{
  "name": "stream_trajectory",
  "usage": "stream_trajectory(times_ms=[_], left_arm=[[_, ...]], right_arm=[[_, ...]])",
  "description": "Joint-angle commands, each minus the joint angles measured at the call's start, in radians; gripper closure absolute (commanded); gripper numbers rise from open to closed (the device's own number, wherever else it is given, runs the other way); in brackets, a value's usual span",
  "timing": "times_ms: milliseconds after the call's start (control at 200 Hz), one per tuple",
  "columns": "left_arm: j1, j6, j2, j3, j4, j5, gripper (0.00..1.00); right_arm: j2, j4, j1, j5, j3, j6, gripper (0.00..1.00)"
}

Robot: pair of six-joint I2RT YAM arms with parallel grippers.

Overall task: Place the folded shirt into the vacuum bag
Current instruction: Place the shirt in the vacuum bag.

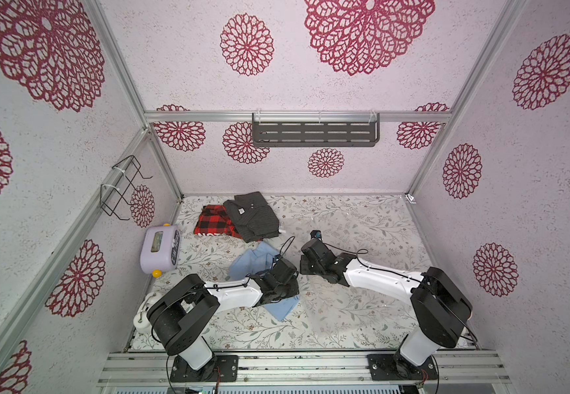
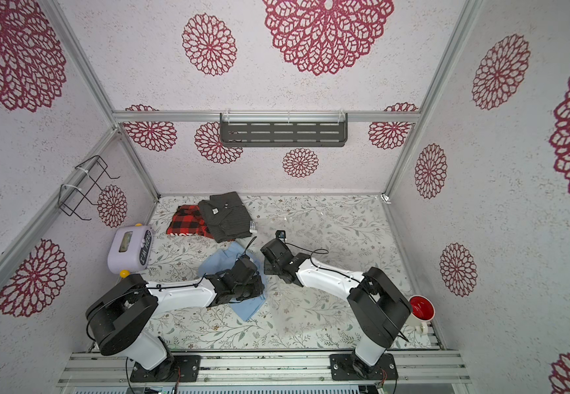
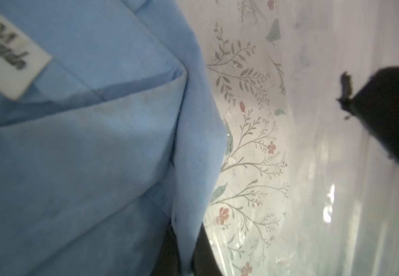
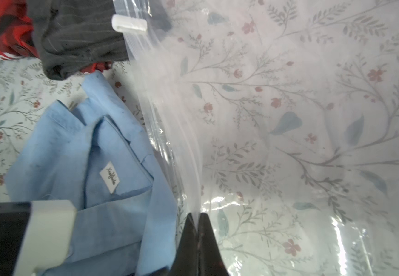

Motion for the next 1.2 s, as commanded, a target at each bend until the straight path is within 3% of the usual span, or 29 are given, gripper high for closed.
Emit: stream_trajectory(times_ms=[0,285,540,665,911,1196], left_arm=[[-0.009,-0.006,0.017,-0.008,0.035,-0.01,1.0],[-0.008,-0.011,0.027,-0.008,0.055,0.002,1.0],[-0.004,-0.015,0.022,-0.017,0.056,-0.005,1.0],[-0.006,-0.016,0.021,-0.018,0.056,-0.007,1.0],[-0.004,-0.009,-0.014,-0.018,0.038,-0.003,1.0],[-0.004,0.029,-0.232,-0.033,-0.119,-0.046,1.0]], right_arm=[[-0.065,0.078,-0.002,-0.033,-0.031,0.041,1.0],[-0.129,0.116,0.0,-0.065,-0.084,0.069,1.0],[-0.033,-0.232,0.058,0.179,0.1,-0.004,1.0],[-0.012,-0.304,0.08,0.249,0.147,-0.008,1.0],[-0.004,-0.239,0.085,0.203,0.132,-0.023,1.0],[0.055,-0.22,0.082,0.199,0.157,-0.026,1.0]])
